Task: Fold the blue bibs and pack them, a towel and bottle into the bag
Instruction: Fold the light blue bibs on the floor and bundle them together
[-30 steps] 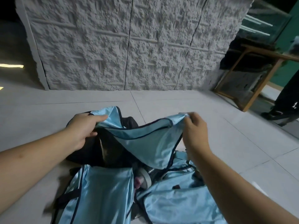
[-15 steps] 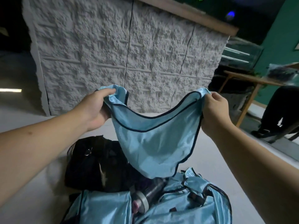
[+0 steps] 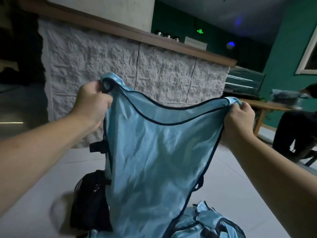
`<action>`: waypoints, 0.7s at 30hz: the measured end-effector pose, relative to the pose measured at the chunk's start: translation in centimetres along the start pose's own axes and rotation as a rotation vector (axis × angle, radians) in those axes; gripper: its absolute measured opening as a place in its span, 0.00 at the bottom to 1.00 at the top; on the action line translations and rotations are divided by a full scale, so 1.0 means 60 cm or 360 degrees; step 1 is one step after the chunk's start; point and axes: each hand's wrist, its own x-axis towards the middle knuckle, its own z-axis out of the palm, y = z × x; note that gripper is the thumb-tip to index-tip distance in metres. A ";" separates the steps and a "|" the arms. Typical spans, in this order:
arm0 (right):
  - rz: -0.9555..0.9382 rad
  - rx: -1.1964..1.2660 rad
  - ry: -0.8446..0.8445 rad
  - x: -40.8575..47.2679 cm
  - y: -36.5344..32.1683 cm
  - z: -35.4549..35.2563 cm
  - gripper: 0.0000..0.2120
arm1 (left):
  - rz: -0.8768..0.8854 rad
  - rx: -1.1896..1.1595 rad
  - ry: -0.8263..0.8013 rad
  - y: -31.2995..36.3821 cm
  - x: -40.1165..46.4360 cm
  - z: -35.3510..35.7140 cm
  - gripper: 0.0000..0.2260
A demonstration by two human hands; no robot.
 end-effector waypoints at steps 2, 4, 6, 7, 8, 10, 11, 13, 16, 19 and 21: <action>-0.0053 -0.0050 0.0068 0.002 -0.008 -0.001 0.11 | 0.0168 0.0269 0.0088 0.008 -0.004 0.001 0.11; -0.0052 -0.0054 0.0101 -0.001 -0.015 0.001 0.12 | 0.0149 0.0255 0.0099 0.014 -0.007 0.003 0.14; -0.0038 -0.0008 0.0088 -0.005 -0.023 0.003 0.12 | 0.0026 0.0090 0.0087 0.021 -0.009 0.004 0.22; -0.0035 0.0014 0.0077 -0.008 -0.028 0.002 0.12 | -0.0072 -0.0011 0.0101 0.026 -0.010 0.004 0.26; -0.0037 0.0017 0.0067 -0.008 -0.031 0.001 0.11 | -0.0197 -0.0099 0.0108 0.029 -0.009 0.002 0.29; -0.0060 -0.0003 0.0043 -0.008 -0.037 0.000 0.10 | -0.0438 -0.0279 0.0032 0.030 -0.005 -0.007 0.28; -0.0070 -0.0014 0.0031 -0.008 -0.040 -0.001 0.10 | -0.0555 -0.0315 -0.0053 0.037 -0.011 -0.012 0.22; -0.0093 -0.0034 0.0010 -0.009 -0.044 -0.002 0.11 | -0.0775 -0.0300 -0.0250 0.046 -0.025 -0.024 0.16; -0.0105 -0.0017 -0.0065 -0.011 -0.043 0.001 0.12 | -0.0890 -0.0249 -0.0447 0.047 -0.037 -0.038 0.15; -0.0079 0.0019 -0.0161 -0.019 -0.042 0.007 0.11 | -0.0895 -0.0221 -0.0650 0.047 -0.049 -0.034 0.13; -0.0066 0.0033 -0.0218 -0.027 -0.043 0.012 0.10 | -0.0940 -0.0224 -0.0794 0.047 -0.058 -0.026 0.14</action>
